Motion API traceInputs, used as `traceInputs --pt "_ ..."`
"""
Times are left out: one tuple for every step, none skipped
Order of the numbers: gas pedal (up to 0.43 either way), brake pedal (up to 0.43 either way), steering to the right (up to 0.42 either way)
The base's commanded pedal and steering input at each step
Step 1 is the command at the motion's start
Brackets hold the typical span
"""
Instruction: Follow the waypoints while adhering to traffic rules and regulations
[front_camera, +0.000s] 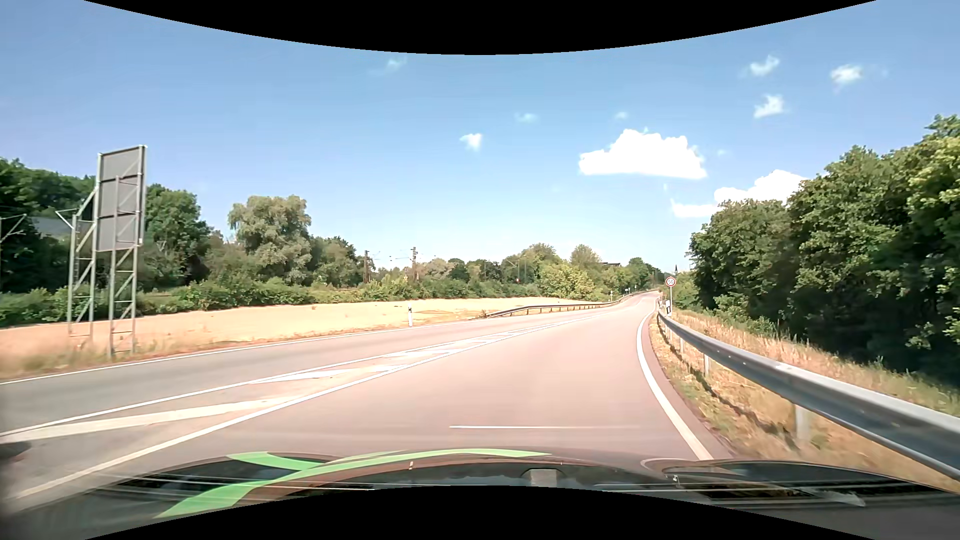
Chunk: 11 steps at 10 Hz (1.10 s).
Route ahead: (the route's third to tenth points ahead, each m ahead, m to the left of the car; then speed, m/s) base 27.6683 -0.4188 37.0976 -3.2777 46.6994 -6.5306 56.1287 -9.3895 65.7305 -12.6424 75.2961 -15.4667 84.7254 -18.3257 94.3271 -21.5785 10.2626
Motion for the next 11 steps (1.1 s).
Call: traceInputs --pt "0.248 0.0 0.074" --pt "0.26 0.0 0.074" --pt "0.26 0.0 0.074" --pt "0.26 0.0 0.074" --pt "0.268 0.0 0.074" --pt "0.268 0.0 0.074" --pt "0.268 0.0 0.073" --pt "0.28 0.0 0.071" --pt "0.28 0.0 0.069" --pt "0.287 0.0 0.065" --pt "0.287 0.0 0.061"
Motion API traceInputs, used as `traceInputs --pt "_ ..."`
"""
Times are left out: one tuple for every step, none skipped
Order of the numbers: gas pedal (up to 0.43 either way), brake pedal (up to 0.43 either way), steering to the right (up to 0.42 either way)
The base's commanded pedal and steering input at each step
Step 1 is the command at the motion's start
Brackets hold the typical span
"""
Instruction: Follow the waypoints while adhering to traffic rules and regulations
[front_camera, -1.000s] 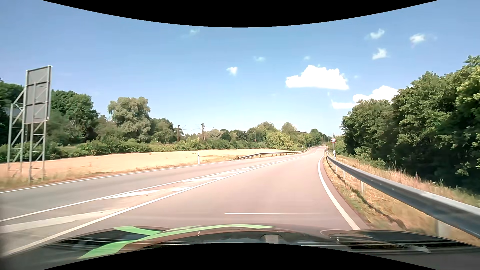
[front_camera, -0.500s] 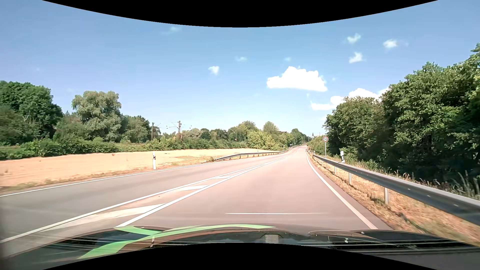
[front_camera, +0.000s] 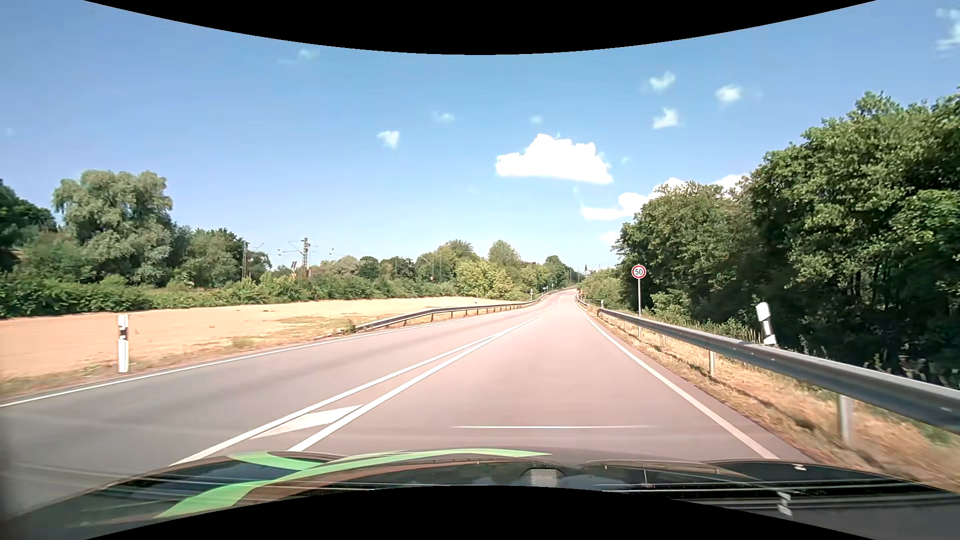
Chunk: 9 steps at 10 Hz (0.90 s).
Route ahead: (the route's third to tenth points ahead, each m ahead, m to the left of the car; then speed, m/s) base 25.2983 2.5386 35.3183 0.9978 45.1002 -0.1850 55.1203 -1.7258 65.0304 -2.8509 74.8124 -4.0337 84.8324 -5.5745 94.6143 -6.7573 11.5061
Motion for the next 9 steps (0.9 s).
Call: traceInputs --pt "0.299 0.0 0.059" --pt "0.299 0.0 0.058" --pt "0.311 0.0 0.056" --pt "0.311 0.0 0.052" --pt "0.311 0.0 0.047" --pt "0.319 0.0 0.041" --pt "0.319 0.0 0.037" --pt "0.319 0.0 0.034" --pt "0.319 0.0 0.027"
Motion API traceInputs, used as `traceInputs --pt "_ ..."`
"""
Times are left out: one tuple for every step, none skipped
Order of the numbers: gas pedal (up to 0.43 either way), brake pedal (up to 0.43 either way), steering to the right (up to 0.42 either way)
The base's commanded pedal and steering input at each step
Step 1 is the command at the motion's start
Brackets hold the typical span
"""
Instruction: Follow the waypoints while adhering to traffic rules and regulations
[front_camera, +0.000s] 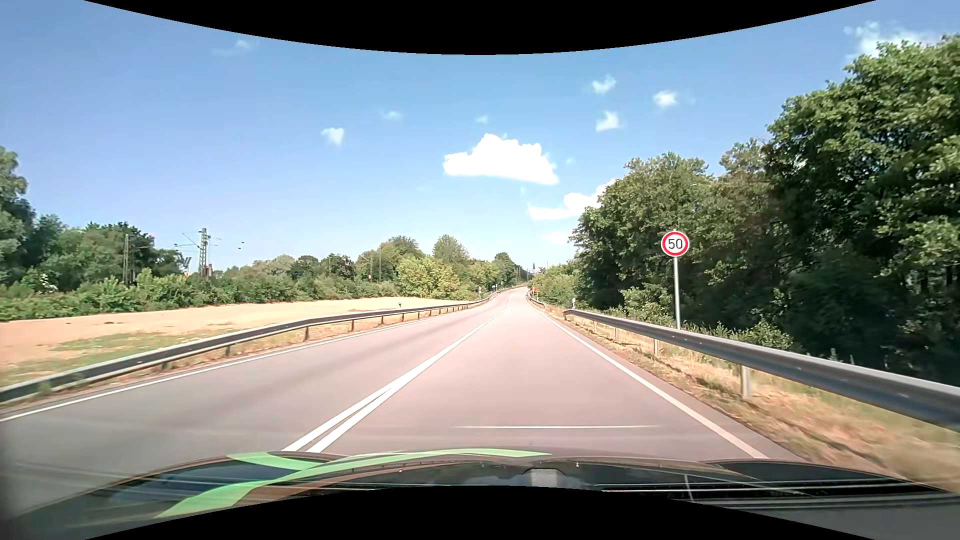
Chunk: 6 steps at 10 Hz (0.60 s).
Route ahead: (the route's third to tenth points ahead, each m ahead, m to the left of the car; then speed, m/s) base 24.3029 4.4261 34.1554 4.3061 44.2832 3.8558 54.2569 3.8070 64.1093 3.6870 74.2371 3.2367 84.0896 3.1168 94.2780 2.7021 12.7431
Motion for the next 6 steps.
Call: traceInputs --pt "0.319 0.0 0.021" --pt "0.319 0.0 0.014" --pt "0.319 0.0 0.011" --pt "0.311 0.0 0.01" --pt "0.311 0.0 0.011" --pt "0.311 0.0 0.01"
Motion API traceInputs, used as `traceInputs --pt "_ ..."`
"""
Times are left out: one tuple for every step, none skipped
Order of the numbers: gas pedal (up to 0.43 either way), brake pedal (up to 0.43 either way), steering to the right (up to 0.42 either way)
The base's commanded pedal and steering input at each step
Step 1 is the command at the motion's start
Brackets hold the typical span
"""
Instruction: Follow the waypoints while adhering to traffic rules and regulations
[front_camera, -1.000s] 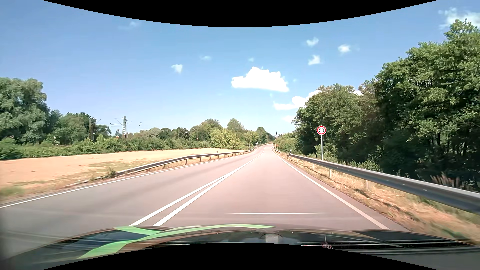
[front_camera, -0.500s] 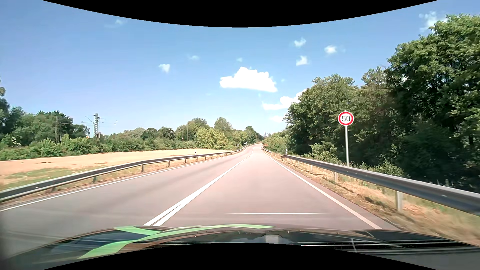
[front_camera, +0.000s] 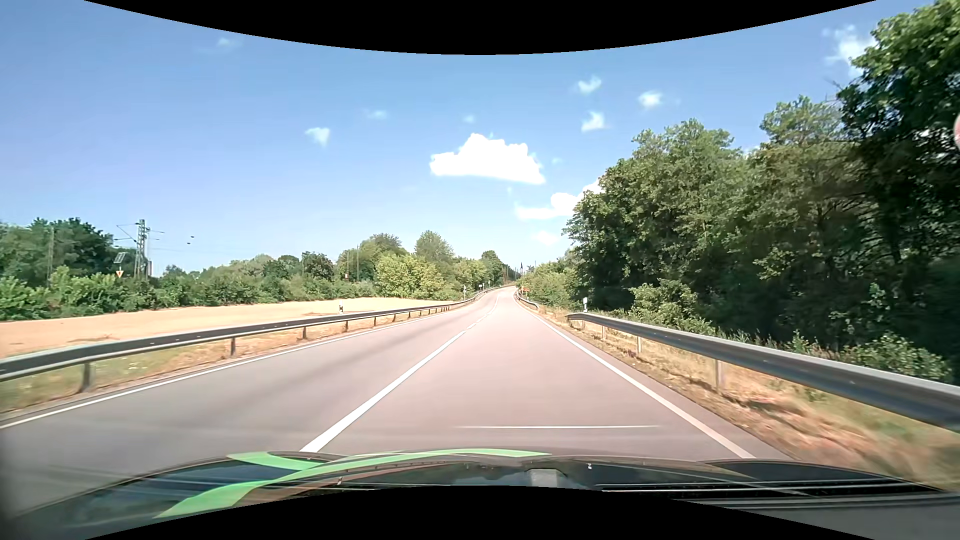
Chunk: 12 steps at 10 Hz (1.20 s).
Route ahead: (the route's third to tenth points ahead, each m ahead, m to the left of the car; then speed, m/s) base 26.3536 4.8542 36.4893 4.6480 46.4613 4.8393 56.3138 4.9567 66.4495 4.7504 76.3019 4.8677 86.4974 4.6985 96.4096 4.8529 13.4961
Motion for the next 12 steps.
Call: traceInputs --pt "0.311 0.0 0.01" --pt "0.319 0.0 0.009" --pt "0.319 0.0 0.009" --pt "0.319 0.0 0.008" --pt "0.319 0.0 0.007" --pt "0.311 0.0 0.007" --pt "0.299 0.0 0.005" --pt "0.287 0.0 0.004" --pt "0.28 0.0 -0.001" --pt "0.28 0.0 -0.006" --pt "0.28 0.0 -0.007" --pt "0.28 0.0 -0.007"
